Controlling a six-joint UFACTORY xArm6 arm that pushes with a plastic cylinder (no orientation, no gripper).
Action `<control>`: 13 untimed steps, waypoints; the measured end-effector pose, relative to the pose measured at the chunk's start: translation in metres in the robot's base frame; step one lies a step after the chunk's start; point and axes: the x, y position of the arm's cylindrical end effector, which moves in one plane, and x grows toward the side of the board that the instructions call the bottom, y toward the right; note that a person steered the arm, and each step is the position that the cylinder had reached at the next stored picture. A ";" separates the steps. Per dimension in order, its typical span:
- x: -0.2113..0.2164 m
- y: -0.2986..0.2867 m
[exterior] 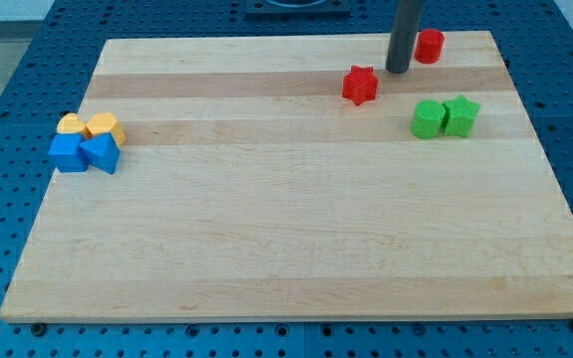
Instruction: Place the red star into the red circle
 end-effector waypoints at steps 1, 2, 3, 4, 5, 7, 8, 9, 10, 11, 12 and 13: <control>-0.019 0.024; -0.023 0.030; -0.014 0.018; -0.010 -0.036; -0.023 -0.103; 0.045 -0.174; 0.066 -0.135; 0.054 -0.062; 0.033 -0.005; 0.032 0.013; 0.036 0.012; 0.045 0.001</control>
